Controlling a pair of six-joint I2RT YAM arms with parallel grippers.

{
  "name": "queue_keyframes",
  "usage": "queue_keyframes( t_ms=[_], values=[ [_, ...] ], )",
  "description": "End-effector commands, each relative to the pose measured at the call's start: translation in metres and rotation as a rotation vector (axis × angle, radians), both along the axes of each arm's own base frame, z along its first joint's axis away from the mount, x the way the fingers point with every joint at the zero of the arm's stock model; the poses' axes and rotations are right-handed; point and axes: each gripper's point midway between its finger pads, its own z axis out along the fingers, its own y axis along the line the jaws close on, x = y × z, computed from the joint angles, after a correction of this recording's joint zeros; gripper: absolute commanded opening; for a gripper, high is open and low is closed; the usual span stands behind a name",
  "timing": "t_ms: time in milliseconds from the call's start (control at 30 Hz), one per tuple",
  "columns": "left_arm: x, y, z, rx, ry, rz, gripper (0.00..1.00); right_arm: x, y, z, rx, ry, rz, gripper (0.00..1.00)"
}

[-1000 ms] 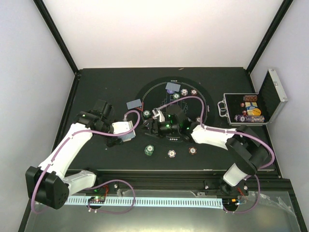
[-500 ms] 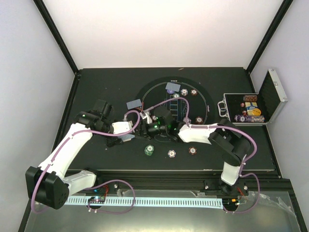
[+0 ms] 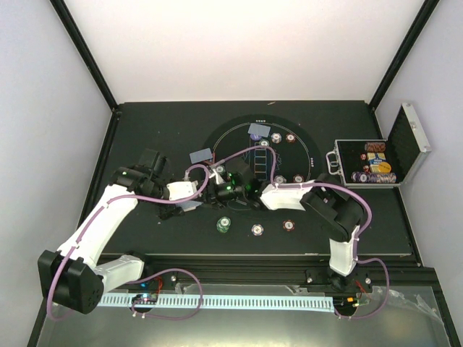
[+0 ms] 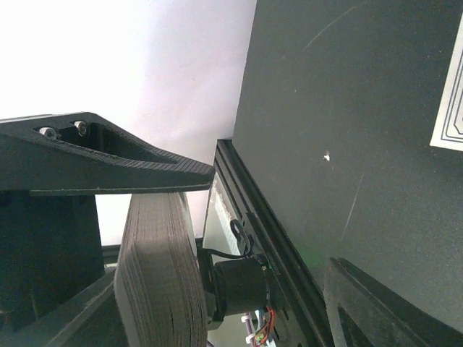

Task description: Distribute texas hold em gaming equipment

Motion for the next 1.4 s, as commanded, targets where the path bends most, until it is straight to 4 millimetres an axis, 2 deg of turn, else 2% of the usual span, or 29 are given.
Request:
queue_keyframes(
  t_ms=[0, 133, 233, 533, 1000, 1167, 1367],
  values=[
    [0.002, -0.001, 0.012, -0.018, -0.037, -0.008, 0.02, 0.007, -0.017, -0.016, -0.040, 0.003, -0.028, 0.67],
    [0.003, -0.001, 0.011, -0.016, -0.038, -0.007, 0.02, 0.009, -0.032, -0.020, -0.058, -0.002, -0.054, 0.60],
    [0.004, -0.002, 0.012, -0.019, -0.039, -0.007, 0.02, 0.008, -0.036, -0.015, -0.062, -0.018, -0.058, 0.53],
    [0.004, -0.002, 0.011, -0.018, -0.037, -0.005, 0.02, 0.009, -0.040, 0.012, -0.039, -0.069, -0.071, 0.23],
    [0.003, 0.000, 0.009, -0.007, -0.037, -0.003, 0.02, 0.015, -0.071, 0.012, -0.083, -0.091, -0.110, 0.13],
    [0.004, 0.001, 0.008, 0.000, -0.035, -0.003, 0.02, 0.025, -0.098, 0.008, -0.097, -0.085, -0.157, 0.07],
    [0.004, 0.002, 0.008, 0.008, -0.038, -0.001, 0.02, 0.054, -0.162, -0.012, -0.166, -0.076, -0.259, 0.04]
  ],
)
